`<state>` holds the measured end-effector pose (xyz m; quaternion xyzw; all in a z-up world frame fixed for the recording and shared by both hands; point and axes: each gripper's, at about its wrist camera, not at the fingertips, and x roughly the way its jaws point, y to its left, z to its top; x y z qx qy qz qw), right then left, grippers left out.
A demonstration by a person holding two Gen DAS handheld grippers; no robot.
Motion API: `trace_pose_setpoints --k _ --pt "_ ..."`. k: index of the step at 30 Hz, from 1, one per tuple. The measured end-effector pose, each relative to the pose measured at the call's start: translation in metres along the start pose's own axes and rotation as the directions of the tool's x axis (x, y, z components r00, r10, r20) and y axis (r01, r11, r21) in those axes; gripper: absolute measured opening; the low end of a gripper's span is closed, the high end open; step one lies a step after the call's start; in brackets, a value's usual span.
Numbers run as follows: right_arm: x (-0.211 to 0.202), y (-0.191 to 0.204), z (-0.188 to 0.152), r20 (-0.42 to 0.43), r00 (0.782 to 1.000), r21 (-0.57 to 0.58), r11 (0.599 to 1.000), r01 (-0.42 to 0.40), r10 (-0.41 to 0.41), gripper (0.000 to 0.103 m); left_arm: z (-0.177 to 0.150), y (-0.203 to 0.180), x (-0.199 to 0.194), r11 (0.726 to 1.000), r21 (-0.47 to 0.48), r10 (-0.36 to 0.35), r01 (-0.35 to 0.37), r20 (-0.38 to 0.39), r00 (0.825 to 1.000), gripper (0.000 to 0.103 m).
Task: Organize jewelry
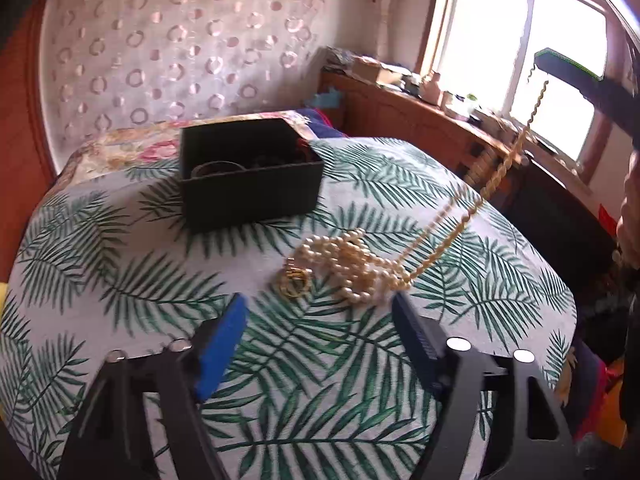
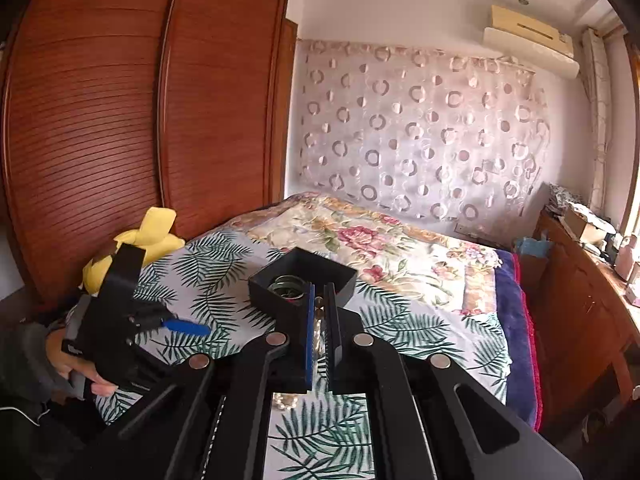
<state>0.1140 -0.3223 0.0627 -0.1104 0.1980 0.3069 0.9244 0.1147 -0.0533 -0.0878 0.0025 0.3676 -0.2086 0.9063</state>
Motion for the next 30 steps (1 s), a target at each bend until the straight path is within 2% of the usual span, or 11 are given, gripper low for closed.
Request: trace_pose_setpoints --k 4,7,13,18,19,22,25,27,30 --pt "-0.011 -0.008 0.004 0.024 1.000 0.006 1.000 0.012 -0.012 0.005 0.001 -0.011 0.013 0.999 0.015 -0.041 0.042 -0.036 0.999 0.044" --pt "-0.016 -0.009 0.004 0.033 0.999 0.010 1.000 0.009 -0.010 0.005 0.002 -0.019 0.023 0.998 0.032 -0.050 0.052 -0.058 0.997 0.034" --pt "-0.018 -0.017 -0.005 0.002 1.000 0.024 0.999 0.028 -0.028 0.005 0.009 -0.036 0.045 0.994 0.092 -0.041 0.050 -0.101 0.994 0.031" --pt "-0.020 -0.028 -0.015 -0.015 0.999 0.043 0.998 0.045 -0.045 0.005 0.013 -0.044 0.061 0.990 0.141 0.000 0.021 -0.145 0.989 0.031" --pt "-0.019 -0.027 -0.017 -0.017 0.999 0.044 0.998 0.047 -0.046 0.005 0.014 -0.045 0.063 0.989 0.146 0.007 0.016 -0.152 0.988 0.025" --pt "-0.017 -0.030 -0.020 -0.023 0.999 0.048 0.998 0.046 -0.045 0.005 0.014 -0.044 0.064 0.987 0.162 0.012 0.012 -0.146 0.989 0.018" --pt "-0.012 -0.027 -0.023 -0.032 0.999 0.046 0.998 0.041 -0.040 0.005 0.018 -0.043 0.056 0.987 0.162 0.014 0.005 -0.114 0.993 0.016" --pt "-0.008 -0.026 -0.025 -0.038 0.999 0.044 0.998 0.039 -0.037 0.005 0.022 -0.042 0.047 0.987 0.158 0.008 0.007 -0.092 0.996 0.000" --pt "-0.005 -0.025 -0.025 -0.040 0.999 0.043 0.998 0.035 -0.033 0.005 0.033 -0.042 0.032 0.988 0.155 -0.002 0.010 -0.051 0.999 0.000"
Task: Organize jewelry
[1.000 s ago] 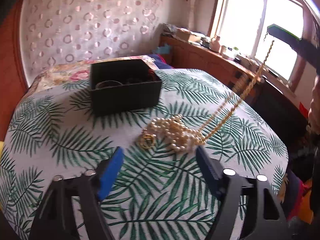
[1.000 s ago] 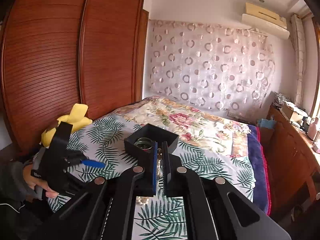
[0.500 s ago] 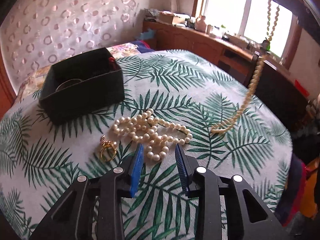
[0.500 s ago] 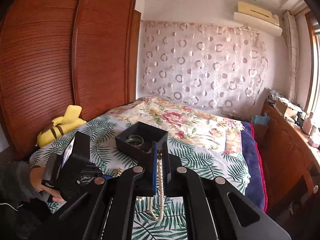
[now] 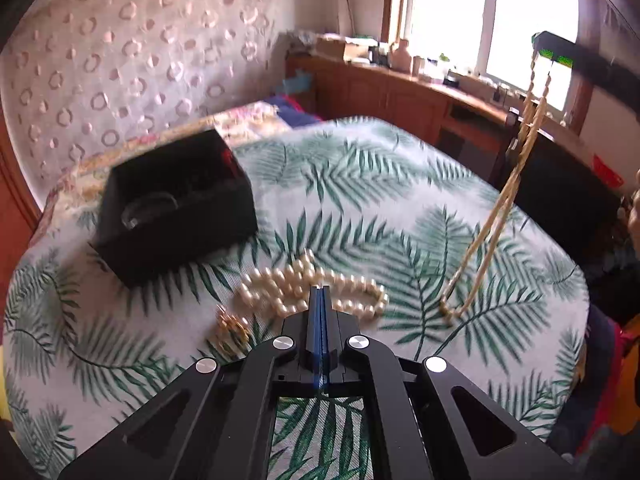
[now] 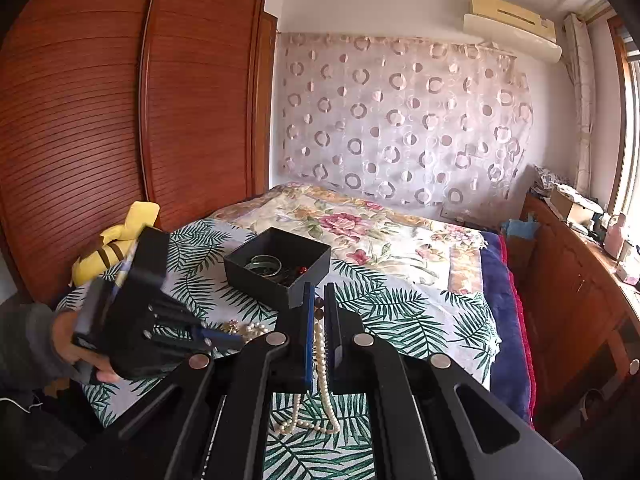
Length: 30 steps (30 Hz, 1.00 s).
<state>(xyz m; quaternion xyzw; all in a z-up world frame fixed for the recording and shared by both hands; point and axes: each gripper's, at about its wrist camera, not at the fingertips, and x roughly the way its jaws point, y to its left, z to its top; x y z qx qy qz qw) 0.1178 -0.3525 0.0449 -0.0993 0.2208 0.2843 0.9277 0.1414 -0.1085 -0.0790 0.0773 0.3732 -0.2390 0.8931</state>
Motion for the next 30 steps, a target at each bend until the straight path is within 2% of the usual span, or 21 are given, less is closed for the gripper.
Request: trace_pose_setpoints --k 5,11,15,17,20,25,30 --pt "0.001 0.005 0.002 0.004 1.000 -0.006 1.000 -0.005 0.005 0.005 0.010 0.000 -0.015 1.000 0.013 -0.003 0.003 0.027 1.000 0.000" --pt "0.002 0.005 0.001 0.003 1.000 -0.002 1.000 -0.008 0.008 0.005 -0.001 -0.003 0.009 0.999 0.019 -0.029 0.030 -0.074 0.997 0.000" --pt "0.003 0.007 0.000 -0.001 1.000 0.003 1.000 -0.009 0.009 0.005 -0.010 -0.003 0.028 1.000 0.011 -0.020 0.021 -0.124 0.992 0.000" --pt "0.003 0.006 -0.001 -0.002 1.000 0.004 1.000 -0.010 0.010 0.005 -0.011 -0.003 0.030 1.000 0.008 -0.018 0.019 -0.116 0.993 0.010" --pt "0.003 0.006 -0.001 -0.001 1.000 0.004 1.000 -0.009 0.009 0.005 -0.011 -0.005 0.036 1.000 0.025 -0.013 0.016 -0.135 0.991 0.010" --pt "0.003 0.005 -0.001 0.000 1.000 0.005 1.000 -0.008 0.008 0.005 -0.010 -0.006 0.036 0.998 0.058 -0.003 0.011 -0.130 0.991 0.007" --pt "0.001 0.005 0.001 0.013 1.000 -0.001 1.000 -0.013 0.013 0.005 0.005 -0.002 0.005 0.999 0.028 -0.015 0.016 -0.038 0.999 0.007"
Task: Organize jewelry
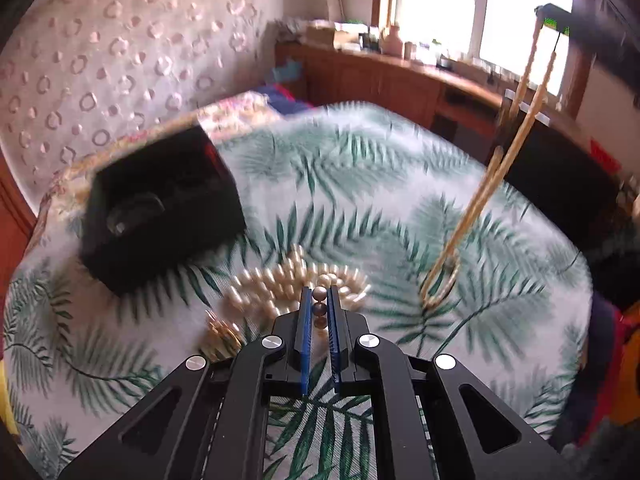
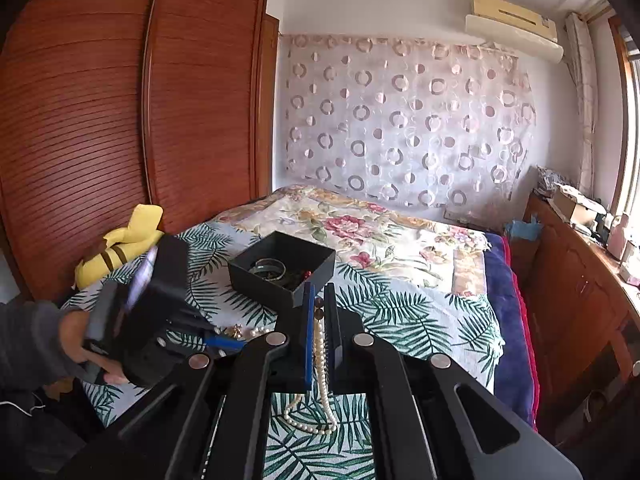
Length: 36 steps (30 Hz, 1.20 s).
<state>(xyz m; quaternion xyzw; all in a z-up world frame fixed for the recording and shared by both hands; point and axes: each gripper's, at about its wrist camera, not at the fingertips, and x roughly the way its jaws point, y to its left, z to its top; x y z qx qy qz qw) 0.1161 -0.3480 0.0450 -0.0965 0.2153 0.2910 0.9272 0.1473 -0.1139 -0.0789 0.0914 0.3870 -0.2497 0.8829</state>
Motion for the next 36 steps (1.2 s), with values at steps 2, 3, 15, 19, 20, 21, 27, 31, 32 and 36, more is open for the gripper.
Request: trace_pose_setpoints --k 2,3,15,19,20,21,27,31,32,36 --pt "-0.001 0.000 0.006 0.015 1.000 -0.003 1.000 -0.001 0.001 0.005 0.012 0.004 -0.023 1.000 -0.012 -0.003 0.004 0.062 0.998 0.007" --pt "-0.003 0.001 0.010 0.026 1.000 -0.006 1.000 -0.003 0.004 0.005 0.017 0.004 -0.032 1.000 -0.013 -0.001 0.002 0.081 0.997 0.007" --pt "0.010 0.015 0.071 0.108 0.994 -0.072 0.997 -0.010 0.018 0.005 0.084 0.033 -0.099 0.996 -0.043 0.088 -0.080 0.244 0.966 0.007" --pt "0.026 0.012 0.091 0.108 0.994 -0.067 0.998 -0.017 0.025 0.005 0.098 0.051 -0.105 0.992 -0.083 0.111 -0.092 0.260 0.959 0.007" --pt "0.028 0.011 0.095 0.108 0.994 -0.069 0.997 -0.016 0.024 0.005 0.102 0.055 -0.108 0.991 -0.092 0.114 -0.093 0.263 0.958 0.007" --pt "0.034 0.012 0.101 0.109 0.994 -0.079 0.997 -0.007 0.016 0.005 0.107 0.060 -0.110 0.990 -0.101 0.119 -0.094 0.268 0.956 0.007" --pt "0.052 0.013 0.123 0.114 0.993 -0.093 0.996 0.008 0.003 0.005 0.133 0.073 -0.131 0.987 -0.114 0.142 -0.111 0.308 0.941 0.007" --pt "0.069 0.012 0.136 0.101 0.995 -0.085 0.996 0.002 0.007 0.005 0.147 0.082 -0.138 0.984 -0.121 0.161 -0.129 0.318 0.934 0.007" --pt "0.071 0.012 0.138 0.098 0.995 -0.086 0.996 0.002 0.006 0.005 0.151 0.085 -0.138 0.984 -0.126 0.164 -0.130 0.316 0.934 0.007" --pt "0.083 0.010 0.148 0.085 0.996 -0.084 0.996 -0.005 0.012 0.005 0.160 0.094 -0.132 0.982 -0.131 0.173 -0.139 0.300 0.938 0.007"
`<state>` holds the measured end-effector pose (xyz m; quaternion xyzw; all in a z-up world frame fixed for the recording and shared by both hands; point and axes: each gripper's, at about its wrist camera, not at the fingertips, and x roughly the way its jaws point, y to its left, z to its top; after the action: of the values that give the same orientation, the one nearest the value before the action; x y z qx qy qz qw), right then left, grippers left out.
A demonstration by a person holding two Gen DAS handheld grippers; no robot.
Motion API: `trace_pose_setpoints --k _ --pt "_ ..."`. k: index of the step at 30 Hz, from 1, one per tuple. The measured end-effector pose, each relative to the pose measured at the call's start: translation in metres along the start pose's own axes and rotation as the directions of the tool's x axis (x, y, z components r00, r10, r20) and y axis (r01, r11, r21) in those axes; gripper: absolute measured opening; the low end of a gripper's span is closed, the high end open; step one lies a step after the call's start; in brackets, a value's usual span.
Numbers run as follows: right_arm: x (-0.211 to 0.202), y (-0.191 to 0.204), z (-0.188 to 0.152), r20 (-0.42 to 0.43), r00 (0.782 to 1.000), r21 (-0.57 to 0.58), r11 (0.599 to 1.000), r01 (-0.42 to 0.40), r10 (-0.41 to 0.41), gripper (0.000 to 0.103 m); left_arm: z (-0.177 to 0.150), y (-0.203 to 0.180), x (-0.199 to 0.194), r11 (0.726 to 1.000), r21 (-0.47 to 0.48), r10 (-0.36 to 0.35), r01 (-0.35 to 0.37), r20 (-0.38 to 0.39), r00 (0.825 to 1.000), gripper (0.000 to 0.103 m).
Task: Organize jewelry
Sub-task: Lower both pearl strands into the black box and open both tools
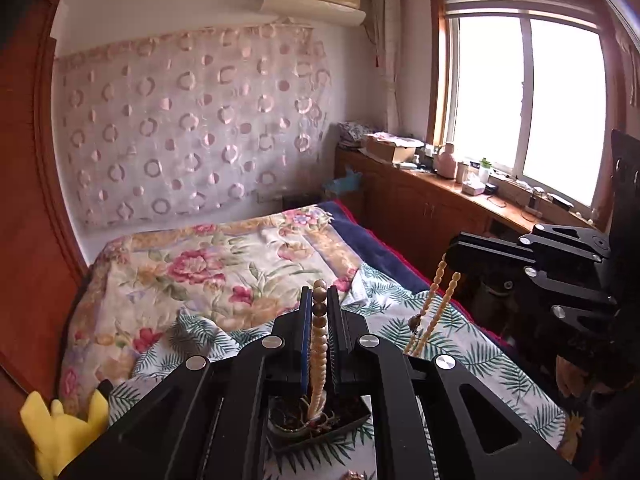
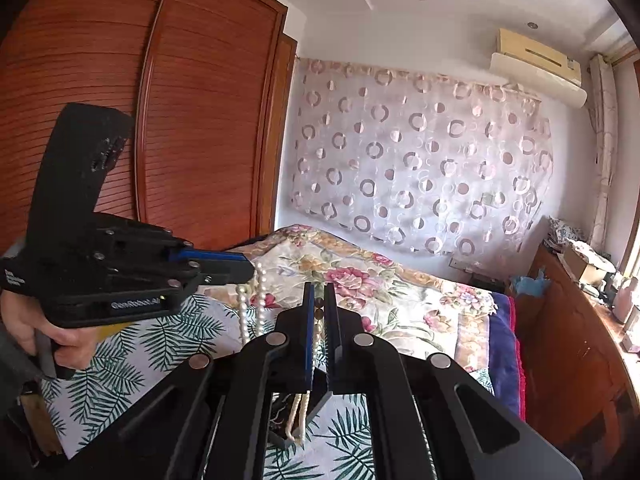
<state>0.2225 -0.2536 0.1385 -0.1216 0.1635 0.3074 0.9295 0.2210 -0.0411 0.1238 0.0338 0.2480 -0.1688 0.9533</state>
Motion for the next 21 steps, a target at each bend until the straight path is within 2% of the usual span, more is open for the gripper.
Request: trace_pose_setpoints --k 5,14,21 --pt "0.019 -0.002 0.001 -0.031 0.999 0.009 1.000 -0.017 0.018 0.005 -0.011 0.008 0.019 1.000 -0.020 0.012 -0.013 -0.039 0.999 0.007" --pt "0.075 0.001 -0.034 -0.130 0.990 0.084 0.995 -0.045 0.056 0.005 -0.076 0.028 0.073 0.995 -0.100 0.000 -0.016 -0.158 0.987 0.007" --pt "0.098 0.009 -0.058 -0.197 0.976 0.106 0.992 -0.068 0.088 0.006 -0.108 0.030 0.083 0.993 -0.116 -0.007 -0.015 -0.187 0.982 0.007"
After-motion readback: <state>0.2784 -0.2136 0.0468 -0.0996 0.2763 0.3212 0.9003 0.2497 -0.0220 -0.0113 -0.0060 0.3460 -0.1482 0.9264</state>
